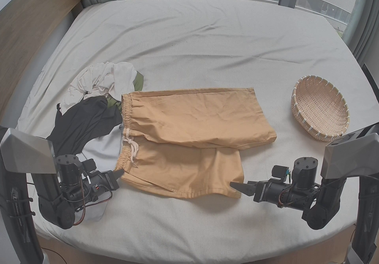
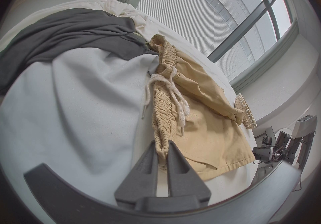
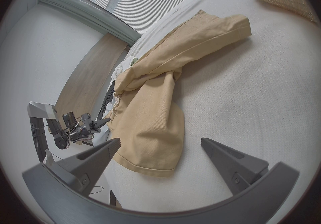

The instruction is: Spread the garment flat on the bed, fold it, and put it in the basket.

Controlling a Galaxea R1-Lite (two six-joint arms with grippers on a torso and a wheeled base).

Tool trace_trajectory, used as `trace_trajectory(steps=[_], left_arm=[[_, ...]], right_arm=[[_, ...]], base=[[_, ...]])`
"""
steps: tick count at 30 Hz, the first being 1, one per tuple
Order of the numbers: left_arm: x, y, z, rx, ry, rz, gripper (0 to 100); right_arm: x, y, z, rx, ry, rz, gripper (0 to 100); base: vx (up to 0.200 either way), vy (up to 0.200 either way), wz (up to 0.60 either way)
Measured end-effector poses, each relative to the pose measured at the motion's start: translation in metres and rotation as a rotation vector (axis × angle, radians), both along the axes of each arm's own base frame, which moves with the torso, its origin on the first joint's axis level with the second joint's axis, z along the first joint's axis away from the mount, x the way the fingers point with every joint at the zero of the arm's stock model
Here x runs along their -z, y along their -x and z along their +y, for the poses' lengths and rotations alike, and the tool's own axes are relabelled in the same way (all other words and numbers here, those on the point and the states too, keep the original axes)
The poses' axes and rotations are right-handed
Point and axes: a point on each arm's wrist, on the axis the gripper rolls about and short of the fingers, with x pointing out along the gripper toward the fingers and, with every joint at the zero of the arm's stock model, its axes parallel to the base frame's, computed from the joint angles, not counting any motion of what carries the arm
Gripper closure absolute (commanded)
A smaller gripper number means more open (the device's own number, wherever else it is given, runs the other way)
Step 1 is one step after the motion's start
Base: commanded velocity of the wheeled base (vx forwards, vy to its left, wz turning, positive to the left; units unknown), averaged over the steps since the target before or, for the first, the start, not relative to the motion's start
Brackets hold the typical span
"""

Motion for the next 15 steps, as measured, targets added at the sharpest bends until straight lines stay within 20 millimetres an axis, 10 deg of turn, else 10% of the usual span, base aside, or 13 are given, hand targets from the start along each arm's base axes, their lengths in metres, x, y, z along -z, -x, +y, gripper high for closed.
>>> trace_trajectory(steps=[9,10,15], left_arm=[[-0.0062,0.0089,0.0038,-0.004,-0.009,-0.001,100],[-0.0068,0.0090,0.0030,-0.002,-0.009,-0.003,100],[-0.0085,0.0104,0.0011,0.003,-0.009,-0.006,100]], right_arm=[[0.0008,-0.0003,0.0059,-0.017,-0.002,-0.004,0],[0.0007,-0.0008,0.0063,-0.017,-0.002,-0.006,100],[0.0004,-0.0031,0.0079,-0.016,-0.005,-0.015,100]], base=[[0.000,0.000,0.00],[0.000,0.000,0.00],[0.000,0.000,0.00]])
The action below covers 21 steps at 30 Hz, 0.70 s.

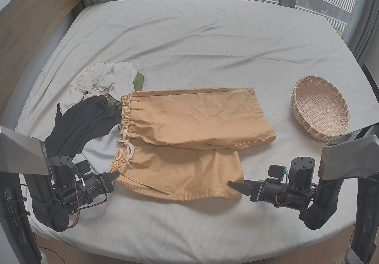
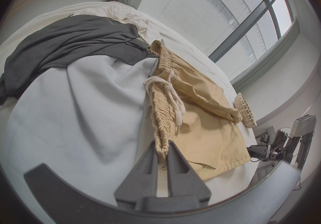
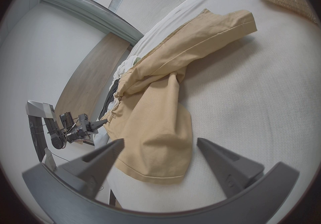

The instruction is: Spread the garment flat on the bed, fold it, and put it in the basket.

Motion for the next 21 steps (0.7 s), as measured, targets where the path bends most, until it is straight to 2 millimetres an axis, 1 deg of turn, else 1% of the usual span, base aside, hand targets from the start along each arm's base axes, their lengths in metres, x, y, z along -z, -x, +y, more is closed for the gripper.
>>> trace_trajectory(steps=[6,10,21], left_arm=[[0.000,0.001,0.000,0.001,0.000,0.002,100],[0.000,0.001,-0.001,0.002,0.001,0.002,100],[0.000,0.001,-0.001,0.006,0.004,0.001,100]], right_arm=[[0.000,0.003,-0.002,0.002,0.005,0.011,100],[-0.005,0.010,-0.007,0.016,0.011,0.014,100],[-0.031,0.044,-0.026,0.048,0.026,0.015,100]], base=[[0.000,0.000,0.00],[0.000,0.000,0.00],[0.000,0.000,0.00]])
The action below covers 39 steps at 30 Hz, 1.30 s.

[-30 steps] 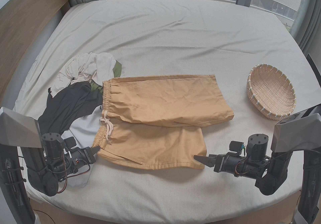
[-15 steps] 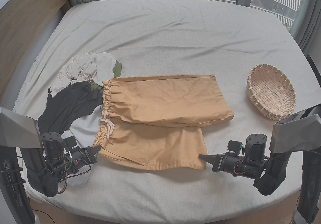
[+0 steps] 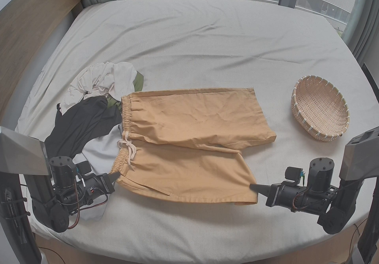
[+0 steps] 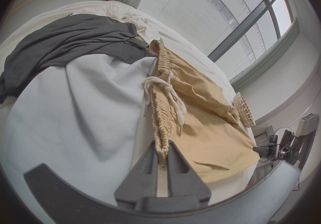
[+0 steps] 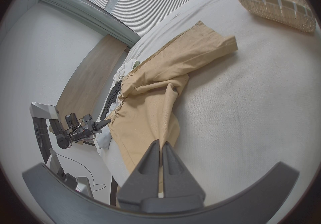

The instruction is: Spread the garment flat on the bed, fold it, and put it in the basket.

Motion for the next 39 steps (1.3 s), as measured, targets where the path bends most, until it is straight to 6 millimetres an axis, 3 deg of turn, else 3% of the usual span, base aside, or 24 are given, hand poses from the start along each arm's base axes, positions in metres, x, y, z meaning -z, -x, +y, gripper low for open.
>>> trace_trajectory(steps=[12,13,20,31,39], left_arm=[[0.000,0.001,0.000,-0.001,0.001,0.006,100],[0.001,0.002,0.000,-0.001,0.001,0.008,0],[0.000,0.005,0.001,-0.001,0.001,0.014,0],[-0.022,0.005,0.013,-0.041,0.017,-0.067,0],[-0.035,0.001,-0.022,0.086,0.032,-0.138,0]], right_arm=[[-0.008,0.020,-0.003,-0.017,0.017,0.000,100],[-0.008,0.020,-0.003,-0.018,0.018,0.001,100],[-0.002,0.014,0.000,-0.019,0.020,0.012,100],[0.007,0.000,0.004,-0.014,0.028,0.003,100],[0.012,-0.005,0.008,-0.033,0.050,-0.013,100]], base=[[0.000,0.000,0.00],[0.000,0.000,0.00],[0.000,0.000,0.00],[0.000,0.000,0.00],[0.000,0.000,0.00]])
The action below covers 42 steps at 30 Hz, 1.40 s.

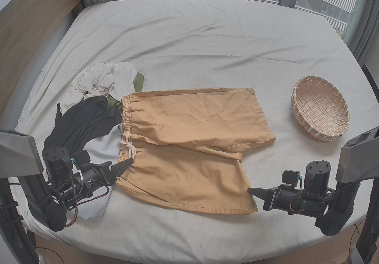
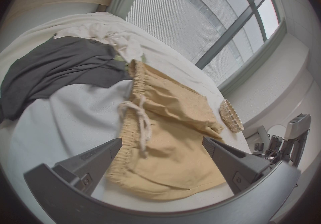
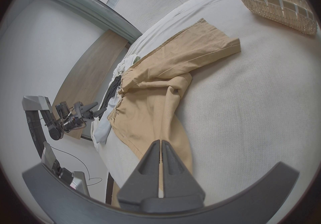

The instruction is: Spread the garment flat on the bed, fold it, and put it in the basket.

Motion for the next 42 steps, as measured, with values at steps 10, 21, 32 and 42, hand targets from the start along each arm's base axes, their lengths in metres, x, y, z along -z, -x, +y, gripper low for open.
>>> trace_trajectory(steps=[10,21,32,42], left_arm=[[0.011,-0.006,-0.027,0.082,-0.005,0.012,0],[0.018,-0.004,-0.028,0.087,-0.013,0.043,0],[0.021,0.000,-0.026,0.086,-0.017,0.061,0],[0.024,0.002,-0.026,0.086,-0.021,0.077,0]], right_arm=[[-0.003,-0.006,-0.005,0.005,0.029,-0.055,0],[0.006,-0.018,0.003,-0.017,0.056,-0.087,0],[0.021,-0.027,0.008,-0.024,0.068,-0.066,100],[0.001,-0.005,0.007,-0.048,0.059,-0.080,100]], base=[[0.000,0.000,0.00],[0.000,0.000,0.00],[0.000,0.000,0.00],[0.000,0.000,0.00]])
